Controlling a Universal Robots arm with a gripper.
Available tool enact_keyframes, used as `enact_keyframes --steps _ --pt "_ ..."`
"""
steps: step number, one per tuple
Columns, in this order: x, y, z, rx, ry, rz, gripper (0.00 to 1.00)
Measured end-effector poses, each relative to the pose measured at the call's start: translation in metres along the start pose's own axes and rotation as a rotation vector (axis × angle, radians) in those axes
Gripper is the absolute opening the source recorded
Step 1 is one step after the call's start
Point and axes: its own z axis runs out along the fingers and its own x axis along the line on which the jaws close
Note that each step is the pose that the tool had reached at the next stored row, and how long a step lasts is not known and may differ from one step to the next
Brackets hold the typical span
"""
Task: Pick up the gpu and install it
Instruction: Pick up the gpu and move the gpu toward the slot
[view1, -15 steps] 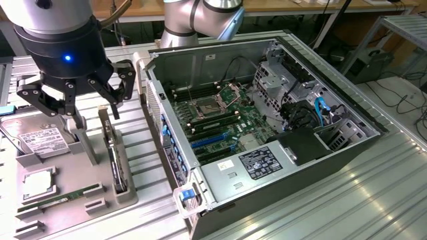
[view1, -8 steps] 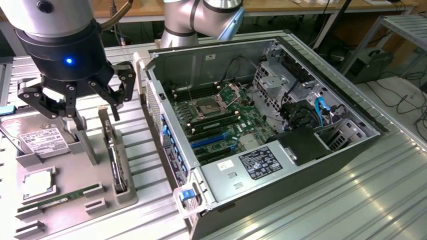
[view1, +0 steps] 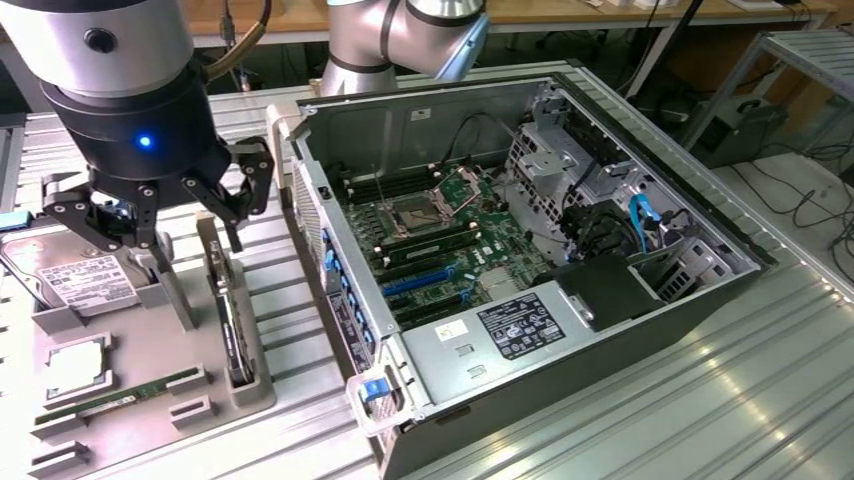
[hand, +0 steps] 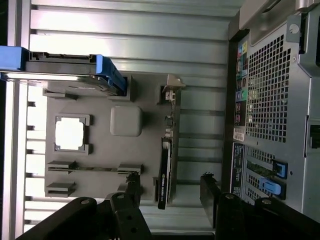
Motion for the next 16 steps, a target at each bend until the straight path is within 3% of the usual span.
enact_keyframes --steps 16 --pt "0.001 -0.0093 0.0165 -0.0003 -0.0001 0.000 0.60"
